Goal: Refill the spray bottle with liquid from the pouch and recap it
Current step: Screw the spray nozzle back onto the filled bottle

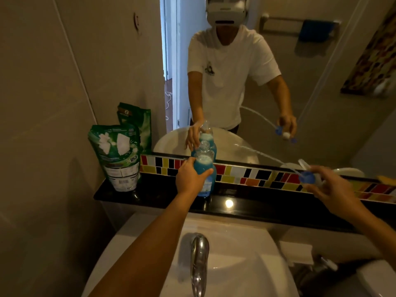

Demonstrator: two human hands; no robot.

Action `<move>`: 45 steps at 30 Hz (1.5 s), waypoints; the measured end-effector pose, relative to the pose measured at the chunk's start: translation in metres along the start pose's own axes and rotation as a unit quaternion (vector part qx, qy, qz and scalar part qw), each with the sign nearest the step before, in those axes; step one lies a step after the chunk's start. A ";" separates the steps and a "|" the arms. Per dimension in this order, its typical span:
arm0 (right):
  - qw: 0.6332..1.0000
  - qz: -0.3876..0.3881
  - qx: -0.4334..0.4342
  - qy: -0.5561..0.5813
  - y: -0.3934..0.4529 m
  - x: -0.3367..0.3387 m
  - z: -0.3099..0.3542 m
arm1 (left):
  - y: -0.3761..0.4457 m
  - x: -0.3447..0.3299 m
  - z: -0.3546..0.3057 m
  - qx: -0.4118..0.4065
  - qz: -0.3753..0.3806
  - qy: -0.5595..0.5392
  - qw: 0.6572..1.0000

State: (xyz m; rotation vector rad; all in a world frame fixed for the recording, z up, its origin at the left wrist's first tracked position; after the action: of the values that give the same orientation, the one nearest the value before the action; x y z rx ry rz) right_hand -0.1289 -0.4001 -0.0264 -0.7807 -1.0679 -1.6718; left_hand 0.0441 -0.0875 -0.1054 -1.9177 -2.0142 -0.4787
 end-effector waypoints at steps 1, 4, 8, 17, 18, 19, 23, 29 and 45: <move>0.999 -0.015 0.020 -0.020 0.009 0.016 0.015 | -0.001 0.001 0.000 0.003 0.003 -0.001 1.000; 0.993 -0.032 0.051 -0.097 0.042 0.051 0.058 | -0.002 0.001 -0.001 0.009 0.010 0.002 1.000; 0.980 -0.047 0.096 -0.167 0.074 0.070 0.096 | -0.002 0.001 0.000 0.011 0.007 0.009 1.000; 0.938 -0.028 0.166 -0.304 0.098 0.074 0.141 | 0.000 0.001 0.000 0.009 0.005 0.017 1.000; 0.933 -0.025 0.171 -0.315 0.100 0.074 0.146 | 0.000 0.001 0.000 0.008 0.004 0.019 1.000; 0.929 -0.021 0.176 -0.324 0.103 0.075 0.152 | 0.000 0.002 0.000 0.008 0.004 0.021 1.000; 0.910 -0.017 0.257 -0.324 0.110 0.068 0.189 | -0.001 0.002 0.000 0.004 0.005 0.031 0.999; 0.906 0.064 0.338 -0.245 0.141 0.025 0.241 | -0.005 0.004 -0.004 -0.004 0.009 0.036 0.999; 0.945 0.242 0.208 -0.070 0.163 -0.070 0.238 | -0.002 0.000 0.000 -0.004 0.000 0.033 0.999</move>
State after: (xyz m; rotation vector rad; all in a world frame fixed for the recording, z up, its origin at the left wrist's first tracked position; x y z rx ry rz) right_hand 0.0518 -0.1804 0.0580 -0.8079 -1.1620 -0.9455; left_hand 0.0422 -0.0874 -0.1051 -1.8803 -1.9737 -0.5433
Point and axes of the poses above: each hand's wrist, its own y-axis towards the middle knuckle, its own x-axis out of the back of the hand, z = x × y, the point moved 2 cm from there along y, towards the middle knuckle, and after that the axes turned 10 degrees about x, right-handed, at the moved point
